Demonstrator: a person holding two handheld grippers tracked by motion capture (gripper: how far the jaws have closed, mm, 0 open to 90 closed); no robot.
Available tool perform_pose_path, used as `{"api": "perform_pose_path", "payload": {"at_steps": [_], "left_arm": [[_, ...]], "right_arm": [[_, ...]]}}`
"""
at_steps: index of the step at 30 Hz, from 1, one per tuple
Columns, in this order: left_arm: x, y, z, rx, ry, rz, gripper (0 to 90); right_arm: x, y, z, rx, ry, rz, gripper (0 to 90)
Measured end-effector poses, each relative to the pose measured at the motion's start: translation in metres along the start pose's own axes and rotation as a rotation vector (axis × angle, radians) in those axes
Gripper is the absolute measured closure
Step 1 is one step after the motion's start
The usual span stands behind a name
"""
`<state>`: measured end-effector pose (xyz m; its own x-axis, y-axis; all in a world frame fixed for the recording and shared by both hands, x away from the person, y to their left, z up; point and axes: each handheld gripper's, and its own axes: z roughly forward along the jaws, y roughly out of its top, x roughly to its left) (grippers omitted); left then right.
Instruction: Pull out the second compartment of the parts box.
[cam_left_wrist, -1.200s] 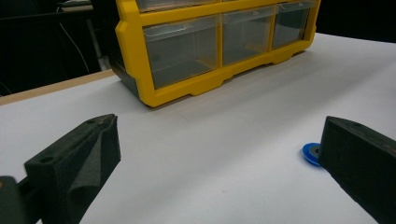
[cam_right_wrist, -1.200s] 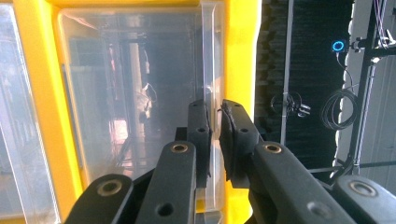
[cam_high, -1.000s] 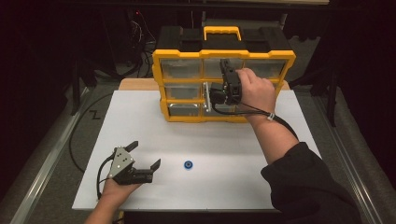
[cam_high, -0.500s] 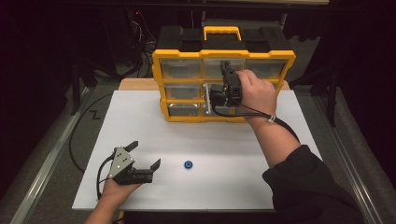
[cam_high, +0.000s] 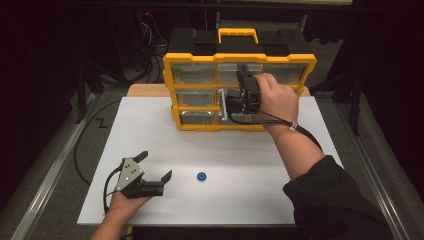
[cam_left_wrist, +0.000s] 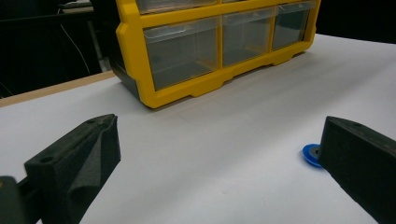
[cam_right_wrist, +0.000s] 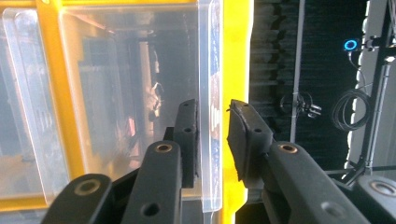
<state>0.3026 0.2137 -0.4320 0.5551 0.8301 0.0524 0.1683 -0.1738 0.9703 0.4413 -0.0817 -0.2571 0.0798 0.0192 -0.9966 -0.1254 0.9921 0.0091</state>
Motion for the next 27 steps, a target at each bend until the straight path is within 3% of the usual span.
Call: {"api": "perform_pose_path", "payload": {"at_steps": [17,27], "left_arm": [[0.0,0.0,-0.001,-0.003,-0.002,-0.001,0.0],[0.0,0.0,-0.001,-0.004,-0.001,-0.001,0.0]], "right_arm": [[-0.013,-0.001,0.007,0.039,0.097,-0.03,69.9],[-0.014,-0.001,0.006,0.05,0.104,-0.032,79.5]]}}
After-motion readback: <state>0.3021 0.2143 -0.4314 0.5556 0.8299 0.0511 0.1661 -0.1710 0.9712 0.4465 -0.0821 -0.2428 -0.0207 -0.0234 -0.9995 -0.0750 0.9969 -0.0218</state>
